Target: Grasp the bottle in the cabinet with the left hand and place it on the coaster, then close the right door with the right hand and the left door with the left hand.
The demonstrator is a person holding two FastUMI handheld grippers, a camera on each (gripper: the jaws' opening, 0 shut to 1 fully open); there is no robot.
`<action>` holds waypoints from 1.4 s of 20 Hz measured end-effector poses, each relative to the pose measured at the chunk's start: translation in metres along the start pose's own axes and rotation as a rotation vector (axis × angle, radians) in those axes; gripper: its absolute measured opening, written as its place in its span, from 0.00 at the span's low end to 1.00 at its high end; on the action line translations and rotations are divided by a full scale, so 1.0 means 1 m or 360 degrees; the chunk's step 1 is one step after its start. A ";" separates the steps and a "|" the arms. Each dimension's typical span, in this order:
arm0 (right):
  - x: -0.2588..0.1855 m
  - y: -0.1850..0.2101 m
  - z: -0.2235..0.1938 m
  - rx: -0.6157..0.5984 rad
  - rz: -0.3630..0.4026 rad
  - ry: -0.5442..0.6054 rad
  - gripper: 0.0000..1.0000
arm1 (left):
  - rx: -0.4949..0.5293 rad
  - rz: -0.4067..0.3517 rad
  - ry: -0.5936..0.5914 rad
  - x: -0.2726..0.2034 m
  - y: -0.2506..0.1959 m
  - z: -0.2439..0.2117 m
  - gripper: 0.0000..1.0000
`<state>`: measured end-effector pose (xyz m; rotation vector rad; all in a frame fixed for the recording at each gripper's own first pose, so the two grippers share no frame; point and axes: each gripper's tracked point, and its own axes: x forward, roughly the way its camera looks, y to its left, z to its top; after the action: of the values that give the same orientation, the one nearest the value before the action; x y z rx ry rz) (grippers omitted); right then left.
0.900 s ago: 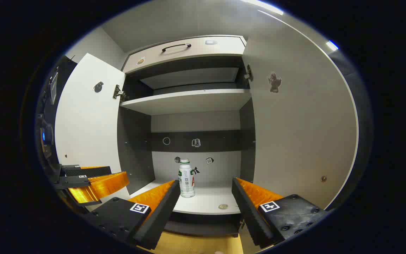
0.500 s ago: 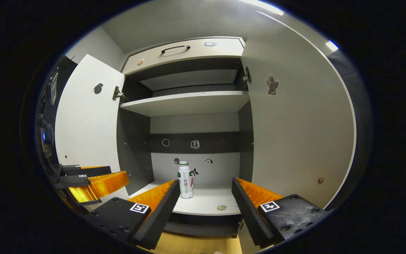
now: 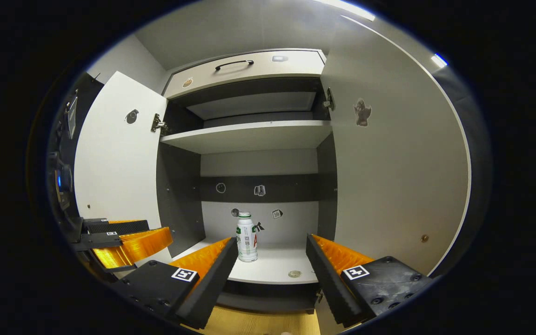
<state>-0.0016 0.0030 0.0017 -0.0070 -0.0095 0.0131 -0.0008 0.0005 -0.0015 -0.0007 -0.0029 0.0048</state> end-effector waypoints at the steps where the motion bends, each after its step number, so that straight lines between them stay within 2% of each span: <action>1: 0.001 0.000 0.000 -0.0006 -0.0001 -0.0002 0.98 | -0.0005 0.0004 -0.0002 0.001 0.001 0.000 0.98; 11: 0.013 0.003 -0.002 -0.0058 0.0007 -0.0035 0.98 | 0.0001 -0.0036 -0.0031 0.014 0.004 -0.001 0.98; 17: 0.023 -0.009 0.021 -0.0082 -0.0080 -0.0217 0.97 | 0.0006 -0.0066 0.0001 0.038 0.008 -0.012 0.98; 20: 0.036 -0.013 0.012 -0.0077 -0.0092 -0.0189 0.97 | -0.0017 -0.0090 0.0000 0.053 0.010 -0.016 0.97; 28: 0.083 -0.017 -0.014 -0.0075 -0.0069 -0.0119 0.97 | 0.0048 -0.0114 0.0024 0.116 0.018 -0.030 0.97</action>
<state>0.0819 -0.0130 -0.0115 -0.0533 -0.0848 -0.0302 0.1156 0.0193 -0.0309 0.0294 0.0125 -0.0669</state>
